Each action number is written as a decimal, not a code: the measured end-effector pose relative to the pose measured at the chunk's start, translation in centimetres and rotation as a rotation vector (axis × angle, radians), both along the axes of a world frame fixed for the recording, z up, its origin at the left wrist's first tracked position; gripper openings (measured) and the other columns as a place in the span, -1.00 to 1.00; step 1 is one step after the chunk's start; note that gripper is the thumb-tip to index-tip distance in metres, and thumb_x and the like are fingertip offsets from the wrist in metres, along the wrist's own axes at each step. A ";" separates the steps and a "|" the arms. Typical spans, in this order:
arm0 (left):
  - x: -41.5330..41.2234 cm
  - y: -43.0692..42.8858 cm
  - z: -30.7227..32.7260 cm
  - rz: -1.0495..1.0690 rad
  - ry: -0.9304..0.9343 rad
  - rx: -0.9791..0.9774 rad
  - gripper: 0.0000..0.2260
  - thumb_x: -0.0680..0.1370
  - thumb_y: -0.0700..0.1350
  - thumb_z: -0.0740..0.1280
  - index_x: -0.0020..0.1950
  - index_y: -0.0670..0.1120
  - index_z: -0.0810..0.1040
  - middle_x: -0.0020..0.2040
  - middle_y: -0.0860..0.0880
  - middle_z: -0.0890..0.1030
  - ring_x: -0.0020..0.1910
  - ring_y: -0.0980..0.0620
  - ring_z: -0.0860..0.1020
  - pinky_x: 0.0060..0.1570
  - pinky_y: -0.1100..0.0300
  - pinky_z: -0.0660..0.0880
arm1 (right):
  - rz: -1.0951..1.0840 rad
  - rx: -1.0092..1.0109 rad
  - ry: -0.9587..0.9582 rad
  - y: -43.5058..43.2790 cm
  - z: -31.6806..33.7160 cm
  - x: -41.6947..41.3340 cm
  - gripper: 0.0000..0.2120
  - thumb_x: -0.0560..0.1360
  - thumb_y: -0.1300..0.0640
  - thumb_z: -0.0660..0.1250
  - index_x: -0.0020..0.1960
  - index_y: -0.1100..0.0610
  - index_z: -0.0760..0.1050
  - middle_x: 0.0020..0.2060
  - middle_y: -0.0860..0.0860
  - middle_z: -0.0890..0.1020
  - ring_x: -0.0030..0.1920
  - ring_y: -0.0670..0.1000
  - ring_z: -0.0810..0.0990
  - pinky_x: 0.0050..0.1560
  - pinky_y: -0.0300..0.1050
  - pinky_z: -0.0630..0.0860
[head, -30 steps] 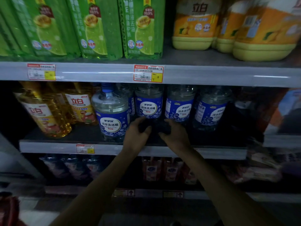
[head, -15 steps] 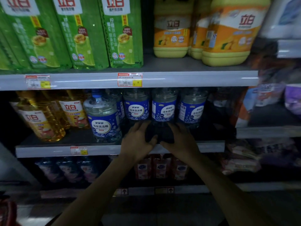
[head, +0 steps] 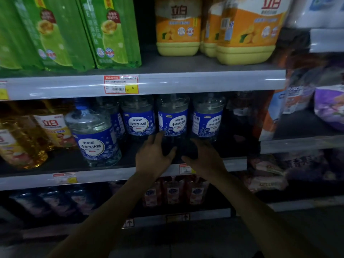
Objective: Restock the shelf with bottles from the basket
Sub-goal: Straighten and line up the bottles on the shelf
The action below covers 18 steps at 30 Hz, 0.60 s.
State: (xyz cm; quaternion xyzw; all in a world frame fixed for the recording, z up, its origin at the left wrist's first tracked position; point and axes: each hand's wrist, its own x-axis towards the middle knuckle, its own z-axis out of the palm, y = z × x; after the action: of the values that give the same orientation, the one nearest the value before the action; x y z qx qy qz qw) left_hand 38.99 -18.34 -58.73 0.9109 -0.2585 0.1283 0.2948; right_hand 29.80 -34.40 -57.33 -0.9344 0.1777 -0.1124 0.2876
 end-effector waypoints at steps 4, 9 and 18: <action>1.3 -1.5 -0.4 0.058 -0.024 -0.019 -0.27 0.55 0.30 0.34 0.62 0.06 0.18 0.46 -0.06 0.43 0.37 -0.15 0.49 0.16 -0.13 0.59 | -0.011 0.032 -0.068 -0.3 -0.5 1.4 -0.29 0.53 -0.12 0.43 0.58 0.04 0.26 0.50 0.05 0.40 0.49 0.08 0.37 0.44 -0.04 0.36; 2.6 -3.4 -0.8 0.095 0.009 -0.073 -0.16 0.53 0.29 0.39 0.65 0.03 0.06 0.54 -0.12 0.35 0.45 -0.18 0.43 0.20 -0.18 0.58 | -0.006 0.053 -0.109 -0.4 -0.8 2.6 -0.37 0.55 -0.04 0.42 0.55 0.07 0.32 0.46 0.06 0.46 0.46 0.07 0.41 0.42 -0.05 0.38; 4.1 -7.0 -1.1 0.188 0.063 -0.345 -0.06 0.48 0.17 0.52 0.66 -0.03 0.03 0.53 -0.13 0.33 0.45 -0.17 0.42 0.21 -0.22 0.57 | -0.022 0.077 -0.134 -0.4 -1.0 2.9 -0.54 0.57 0.09 0.41 0.44 0.06 0.42 0.34 0.02 0.55 0.35 0.03 0.50 0.21 -0.23 0.34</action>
State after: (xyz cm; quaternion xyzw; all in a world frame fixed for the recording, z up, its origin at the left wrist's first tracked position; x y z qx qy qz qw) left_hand 43.05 -25.32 -59.85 0.8704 -0.1373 0.1691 0.4415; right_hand 32.66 -34.78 -58.29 -0.9109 0.1727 -0.1712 0.3335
